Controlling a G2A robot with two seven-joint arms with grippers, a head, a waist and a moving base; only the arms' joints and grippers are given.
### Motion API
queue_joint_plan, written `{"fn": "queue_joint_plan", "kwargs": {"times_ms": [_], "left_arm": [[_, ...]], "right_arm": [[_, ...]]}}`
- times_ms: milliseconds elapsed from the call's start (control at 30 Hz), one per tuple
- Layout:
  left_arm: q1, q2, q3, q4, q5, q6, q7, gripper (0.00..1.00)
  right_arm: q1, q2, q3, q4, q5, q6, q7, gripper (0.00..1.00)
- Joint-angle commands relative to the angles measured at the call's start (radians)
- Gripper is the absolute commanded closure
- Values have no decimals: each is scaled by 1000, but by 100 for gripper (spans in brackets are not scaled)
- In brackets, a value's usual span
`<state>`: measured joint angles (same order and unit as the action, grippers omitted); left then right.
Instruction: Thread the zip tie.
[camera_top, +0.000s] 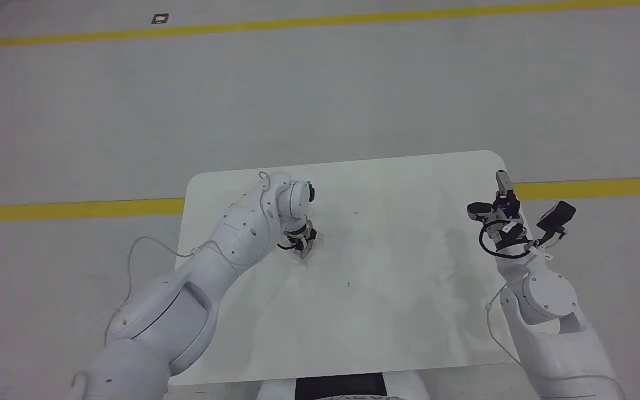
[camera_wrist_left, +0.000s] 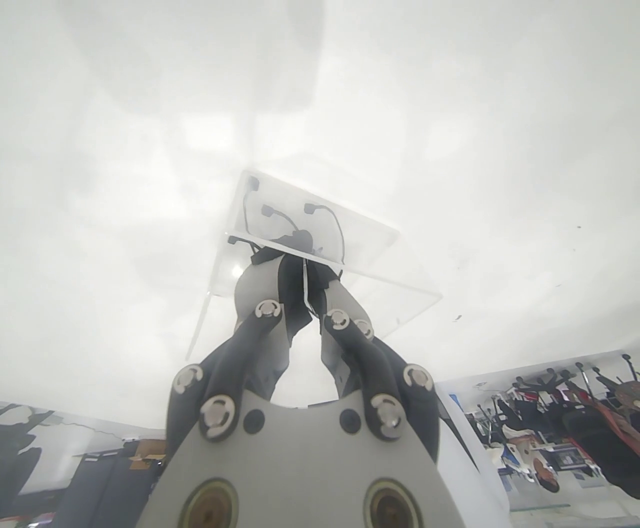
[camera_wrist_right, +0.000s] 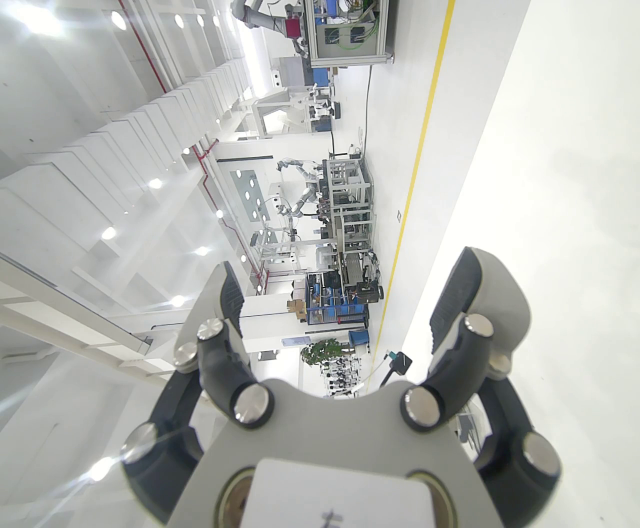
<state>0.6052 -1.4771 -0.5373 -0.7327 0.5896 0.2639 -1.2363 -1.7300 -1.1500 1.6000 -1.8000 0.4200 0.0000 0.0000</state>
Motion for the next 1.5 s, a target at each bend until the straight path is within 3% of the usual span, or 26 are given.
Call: {"fn": "queue_joint_plan", "kwargs": {"times_ms": [0,333,500,700,833,967,1200,1333,1467], "left_arm": [[-3,-2,1,6,-4,-1,3,100],[-14,6,-4,-8,-8,7,1,100],[-8,22,-19,-60,-3,17,-12,100],[19,63,-62,-162,16,49,-34,100],[57,101,-103,-263,46,75,-62,100],[110,146,-174,-378,83,76,-90,100],[263,225,-353,-653,139,76,-154,100],[345,254,-419,-774,147,76,-154,100],[373,267,-421,-810,158,74,-154,100]], "right_arm": [[0,0,0,0,0,0,0,0],[0,0,0,0,0,0,0,0],[0,0,0,0,0,0,0,0],[0,0,0,0,0,0,0,0],[0,0,0,0,0,0,0,0],[0,0,0,0,0,0,0,0],[0,0,0,0,0,0,0,0],[0,0,0,0,0,0,0,0],[0,0,0,0,0,0,0,0]]}}
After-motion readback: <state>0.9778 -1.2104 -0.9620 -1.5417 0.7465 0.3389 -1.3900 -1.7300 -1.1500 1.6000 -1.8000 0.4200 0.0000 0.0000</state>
